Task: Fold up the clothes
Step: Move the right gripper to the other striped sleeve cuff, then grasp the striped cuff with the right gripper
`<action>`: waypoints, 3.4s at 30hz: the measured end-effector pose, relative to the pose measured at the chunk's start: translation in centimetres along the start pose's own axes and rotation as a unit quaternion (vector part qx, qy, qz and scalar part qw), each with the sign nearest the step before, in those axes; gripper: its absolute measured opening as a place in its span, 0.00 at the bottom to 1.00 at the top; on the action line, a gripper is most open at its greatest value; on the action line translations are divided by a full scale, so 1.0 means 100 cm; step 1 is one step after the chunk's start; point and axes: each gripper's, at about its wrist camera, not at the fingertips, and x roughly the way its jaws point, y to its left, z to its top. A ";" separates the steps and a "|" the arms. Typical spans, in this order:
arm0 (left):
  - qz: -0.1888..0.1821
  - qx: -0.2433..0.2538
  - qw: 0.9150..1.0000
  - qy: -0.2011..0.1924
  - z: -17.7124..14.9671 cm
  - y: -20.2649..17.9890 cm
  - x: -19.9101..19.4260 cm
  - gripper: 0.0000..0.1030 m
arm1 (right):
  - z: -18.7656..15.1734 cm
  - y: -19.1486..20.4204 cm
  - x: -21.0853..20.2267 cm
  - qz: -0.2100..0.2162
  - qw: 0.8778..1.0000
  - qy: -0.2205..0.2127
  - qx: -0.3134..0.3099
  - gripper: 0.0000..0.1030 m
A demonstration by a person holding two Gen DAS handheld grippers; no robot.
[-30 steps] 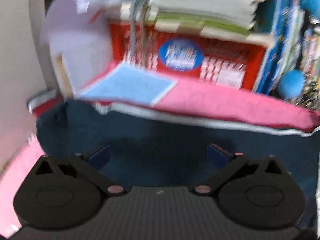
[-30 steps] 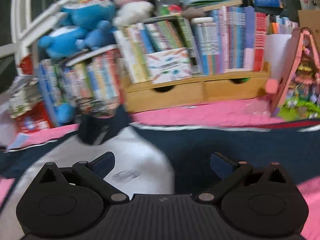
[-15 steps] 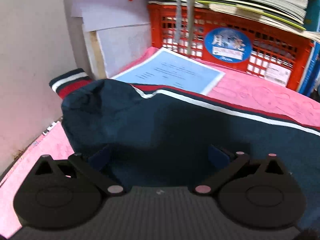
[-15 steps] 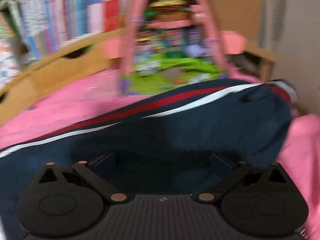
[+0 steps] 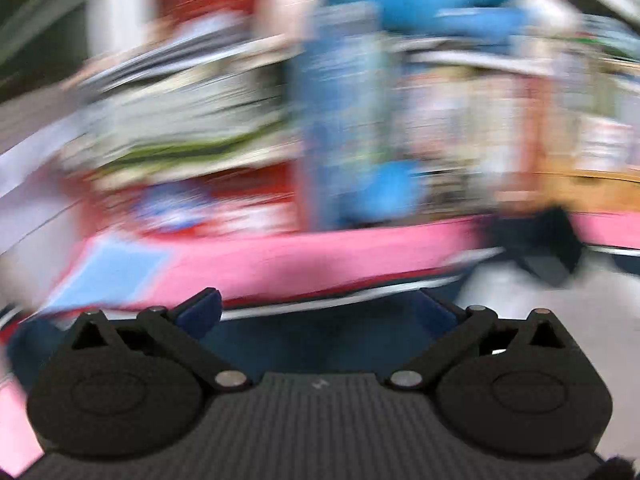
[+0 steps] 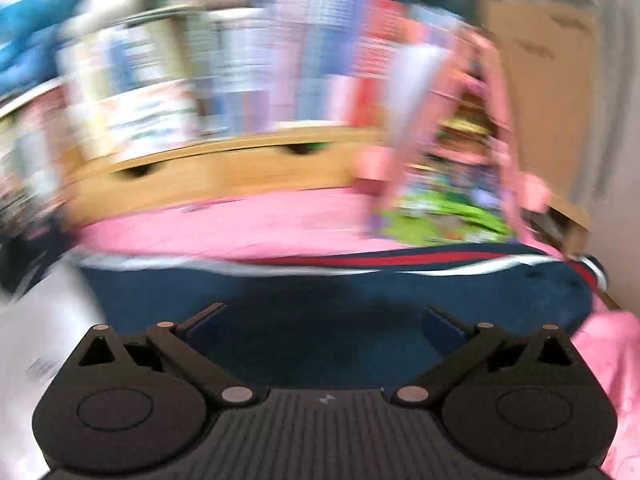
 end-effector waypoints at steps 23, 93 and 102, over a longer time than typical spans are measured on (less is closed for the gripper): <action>-0.187 0.116 0.970 0.104 -0.011 -0.391 0.130 1.00 | -0.047 0.041 0.029 0.026 0.999 0.043 -0.013 1.00; -0.118 0.061 0.989 0.072 0.016 -0.393 0.187 1.00 | -0.001 -0.229 0.046 -0.159 0.949 0.047 0.267 0.97; -0.117 0.061 0.989 0.073 0.017 -0.394 0.187 1.00 | 0.001 -0.245 0.084 -0.155 0.938 0.037 0.309 0.70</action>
